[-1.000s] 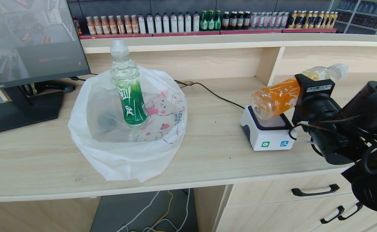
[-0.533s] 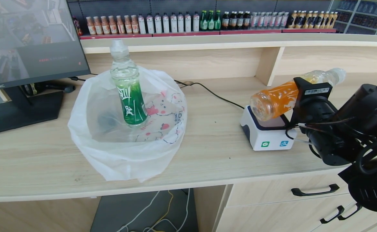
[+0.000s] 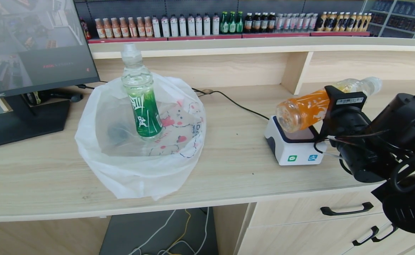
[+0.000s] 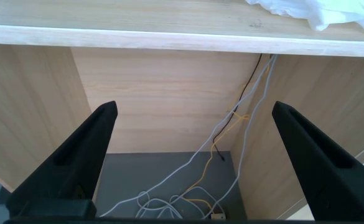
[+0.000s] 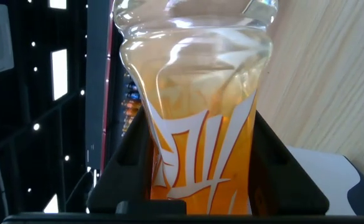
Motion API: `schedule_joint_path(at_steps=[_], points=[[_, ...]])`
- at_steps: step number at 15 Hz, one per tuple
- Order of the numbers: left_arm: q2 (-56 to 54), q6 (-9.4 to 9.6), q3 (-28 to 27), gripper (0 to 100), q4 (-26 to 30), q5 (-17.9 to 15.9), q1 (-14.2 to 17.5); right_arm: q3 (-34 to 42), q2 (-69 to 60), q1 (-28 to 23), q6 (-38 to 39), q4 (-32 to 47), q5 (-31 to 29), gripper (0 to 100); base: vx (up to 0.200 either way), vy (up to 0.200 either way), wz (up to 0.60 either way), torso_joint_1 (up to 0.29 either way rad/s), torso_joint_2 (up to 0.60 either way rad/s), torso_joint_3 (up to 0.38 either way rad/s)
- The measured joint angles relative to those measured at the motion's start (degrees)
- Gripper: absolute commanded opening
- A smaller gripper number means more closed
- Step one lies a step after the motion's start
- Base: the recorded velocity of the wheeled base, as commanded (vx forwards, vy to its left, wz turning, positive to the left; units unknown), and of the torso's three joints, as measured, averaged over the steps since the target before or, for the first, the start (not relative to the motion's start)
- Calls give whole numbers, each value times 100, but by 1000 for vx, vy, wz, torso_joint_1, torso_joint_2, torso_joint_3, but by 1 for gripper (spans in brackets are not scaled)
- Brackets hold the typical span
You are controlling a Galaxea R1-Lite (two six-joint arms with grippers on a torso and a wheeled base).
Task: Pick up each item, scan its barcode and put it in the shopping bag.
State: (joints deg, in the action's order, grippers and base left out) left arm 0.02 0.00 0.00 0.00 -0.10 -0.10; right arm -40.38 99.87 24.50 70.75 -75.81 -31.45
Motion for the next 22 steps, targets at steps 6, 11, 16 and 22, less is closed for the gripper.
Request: schedule_joint_path(at_steps=[6, 11, 16, 22], points=[[0, 0, 0, 100, 0, 0, 2, 16, -1, 40, 0, 7, -11, 0, 0, 0, 0, 0, 0, 0], [0, 0, 0, 100, 0, 0, 0, -6, -50, 52, -28, 51, -18, 0, 0, 0, 0, 0, 0, 0], [0, 0, 0, 100, 0, 2, 5, -490, -185, 123, -772, 33, 160, 0, 0, 0, 0, 0, 0, 0], [0, 0, 0, 100, 0, 5, -1, -1331, -395, 129, -2343, 257, 1145, 0, 0, 0, 0, 0, 0, 0]])
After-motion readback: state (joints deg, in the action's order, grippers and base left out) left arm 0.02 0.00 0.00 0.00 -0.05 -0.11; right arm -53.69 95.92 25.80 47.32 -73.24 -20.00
